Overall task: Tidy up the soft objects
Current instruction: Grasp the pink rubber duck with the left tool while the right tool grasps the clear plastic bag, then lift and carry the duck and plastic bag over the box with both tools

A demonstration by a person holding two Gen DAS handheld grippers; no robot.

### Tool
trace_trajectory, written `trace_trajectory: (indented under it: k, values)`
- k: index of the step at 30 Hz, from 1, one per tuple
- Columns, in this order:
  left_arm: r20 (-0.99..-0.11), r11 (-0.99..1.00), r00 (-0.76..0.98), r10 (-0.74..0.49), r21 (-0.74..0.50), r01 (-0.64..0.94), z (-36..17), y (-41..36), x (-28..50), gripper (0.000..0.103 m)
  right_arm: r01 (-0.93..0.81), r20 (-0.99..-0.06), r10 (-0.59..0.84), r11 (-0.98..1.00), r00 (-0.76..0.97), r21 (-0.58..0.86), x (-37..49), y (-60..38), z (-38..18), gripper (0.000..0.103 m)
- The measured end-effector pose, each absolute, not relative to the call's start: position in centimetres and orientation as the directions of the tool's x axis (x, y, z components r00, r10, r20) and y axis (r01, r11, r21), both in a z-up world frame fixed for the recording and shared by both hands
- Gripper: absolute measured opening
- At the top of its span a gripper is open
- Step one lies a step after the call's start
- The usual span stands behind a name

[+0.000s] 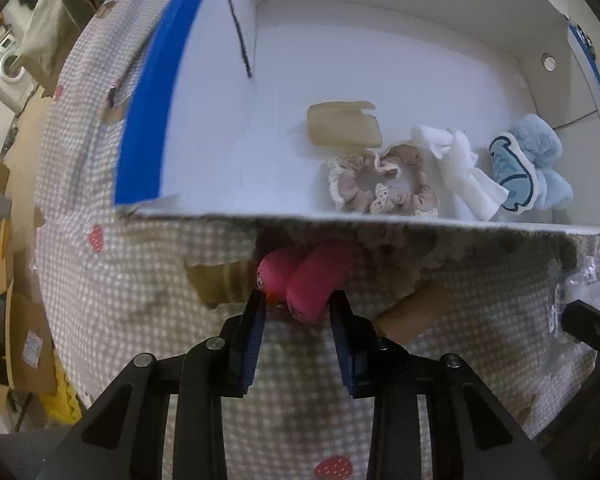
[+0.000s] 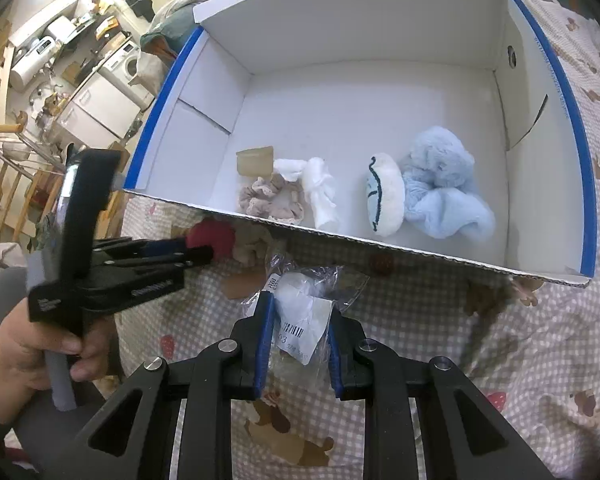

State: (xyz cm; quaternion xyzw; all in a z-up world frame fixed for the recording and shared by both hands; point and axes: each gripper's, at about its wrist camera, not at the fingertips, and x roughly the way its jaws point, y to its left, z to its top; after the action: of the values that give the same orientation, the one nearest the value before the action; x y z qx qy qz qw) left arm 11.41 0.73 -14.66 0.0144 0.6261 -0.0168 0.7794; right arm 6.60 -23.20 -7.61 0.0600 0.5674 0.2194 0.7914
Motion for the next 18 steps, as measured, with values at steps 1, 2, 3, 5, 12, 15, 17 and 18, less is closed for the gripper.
trace_trajectory:
  k: [1,2,3,5,12,15,17,18]
  values:
    - [-0.976,0.999,0.219,-0.008,0.002,0.044,-14.4,0.8,11.5,0.029,-0.278,-0.874,0.413,0.898,0.258,0.342,6.6,-23.2,-7.6,0.026]
    - [-0.975,0.999,0.222,-0.009,0.001,0.046,-14.4,0.8,11.3,0.029,-0.275,-0.876,0.409,0.899,0.256,0.340,6.6,-23.2,-7.7,0.026]
    - [-0.974,0.999,0.226,-0.008,0.003,0.049,-14.2,0.9,11.3,0.029,-0.273,-0.878,0.406,0.901,0.255,0.337,6.6,-23.1,-7.9,0.026]
    - [-0.972,0.999,0.233,-0.002,0.009,0.046,-13.9,1.0,11.1,0.029,-0.273,-0.881,0.398,0.904,0.256,0.329,6.6,-22.9,-7.9,0.026]
    - [-0.971,1.000,0.240,0.014,0.019,0.018,-13.2,2.4,9.7,0.029,-0.282,-0.890,0.374,0.911,0.262,0.300,6.3,-22.4,-8.3,0.026]
    - [-0.969,0.999,0.245,0.031,0.032,-0.001,-12.8,2.4,8.8,0.029,-0.278,-0.891,0.365,0.916,0.269,0.290,6.2,-22.5,-8.3,0.026]
    - [-0.966,0.999,0.254,0.042,0.040,-0.015,-12.3,3.1,7.6,0.029,-0.279,-0.889,0.366,0.916,0.277,0.290,6.0,-22.6,-8.1,0.026]
    - [-0.965,0.999,0.259,0.047,0.043,-0.024,-12.0,3.4,7.3,0.029,-0.280,-0.887,0.367,0.915,0.280,0.290,5.9,-22.6,-8.0,0.026]
